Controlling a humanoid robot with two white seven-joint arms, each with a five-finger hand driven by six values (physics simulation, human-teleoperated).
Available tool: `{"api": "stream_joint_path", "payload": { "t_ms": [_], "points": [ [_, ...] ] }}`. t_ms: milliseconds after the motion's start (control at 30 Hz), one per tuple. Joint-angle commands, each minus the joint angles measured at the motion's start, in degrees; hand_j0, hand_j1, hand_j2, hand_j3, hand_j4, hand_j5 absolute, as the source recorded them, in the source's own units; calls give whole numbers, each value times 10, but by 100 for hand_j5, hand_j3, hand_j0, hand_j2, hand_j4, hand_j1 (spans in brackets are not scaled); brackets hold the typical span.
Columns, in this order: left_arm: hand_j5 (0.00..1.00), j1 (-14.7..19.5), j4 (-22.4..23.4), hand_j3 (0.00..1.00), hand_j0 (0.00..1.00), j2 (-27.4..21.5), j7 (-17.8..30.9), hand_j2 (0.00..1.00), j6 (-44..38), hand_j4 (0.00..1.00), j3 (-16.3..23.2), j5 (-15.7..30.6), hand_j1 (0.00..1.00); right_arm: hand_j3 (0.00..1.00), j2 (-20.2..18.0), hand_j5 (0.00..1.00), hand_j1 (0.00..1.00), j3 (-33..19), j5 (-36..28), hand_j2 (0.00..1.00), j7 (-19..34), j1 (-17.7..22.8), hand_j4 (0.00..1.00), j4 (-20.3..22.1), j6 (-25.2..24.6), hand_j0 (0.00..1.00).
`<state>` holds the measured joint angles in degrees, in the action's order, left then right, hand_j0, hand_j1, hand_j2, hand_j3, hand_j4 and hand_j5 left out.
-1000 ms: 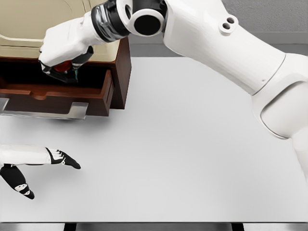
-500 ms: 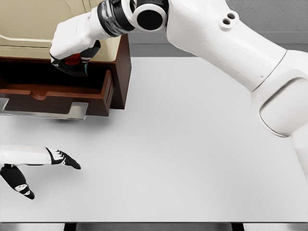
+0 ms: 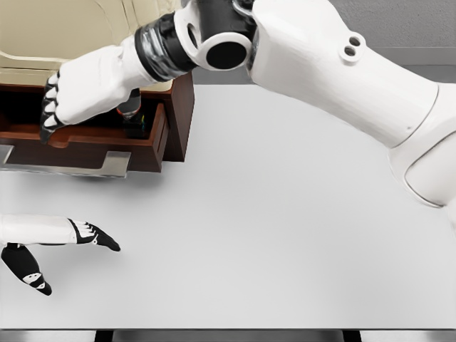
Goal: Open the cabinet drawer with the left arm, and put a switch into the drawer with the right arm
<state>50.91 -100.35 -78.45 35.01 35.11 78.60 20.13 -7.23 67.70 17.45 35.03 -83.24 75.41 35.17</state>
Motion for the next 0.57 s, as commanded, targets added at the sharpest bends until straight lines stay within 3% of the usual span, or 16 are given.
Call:
{"api": "stream_joint_path", "payload": {
  "t_ms": [0,33,100,133,167,233,333,400,533],
  "points": [
    [100,0,0,100,100,0,0,100,-1,100,-1,4,100,100,-121,100,100,-33,-1,100,0,7,100,171,-2,100],
    [100,0,0,100,100,0,0,100,-1,100,-1,4,100,100,-175,100,100,-59,-1,100,0,25,100,207,-2,100],
    [100,0,0,100,100,0,0,100,-1,100,-1,4,100,100,-303,100,100,-186,-3,100,0,104,100,234,-2,100],
    [100,0,0,100,100,0,0,100,-1,100,-1,4,100,100,-345,100,100,-252,-4,100,0,167,100,229,-2,100],
    [100,0,0,100,100,0,0,100,-1,100,-1,4,100,100,-368,100,100,-287,-5,100,0,219,100,226,-2,100],
    [100,0,0,100,100,0,0,100,-1,100,-1,4,100,100,-425,100,100,-299,-4,100,0,308,100,214,-2,100],
    [100,0,0,100,100,0,0,100,-1,100,-1,4,100,100,-463,100,100,-301,-2,100,0,375,100,214,-2,100],
    [100,0,0,100,100,0,0,100,-1,100,-1,4,100,100,-476,100,100,-351,-1,100,0,428,100,191,-2,100],
    [100,0,0,100,100,0,0,100,-1,100,-1,4,100,100,-477,100,100,-366,-1,100,0,440,100,189,-2,100]
  ]
}}
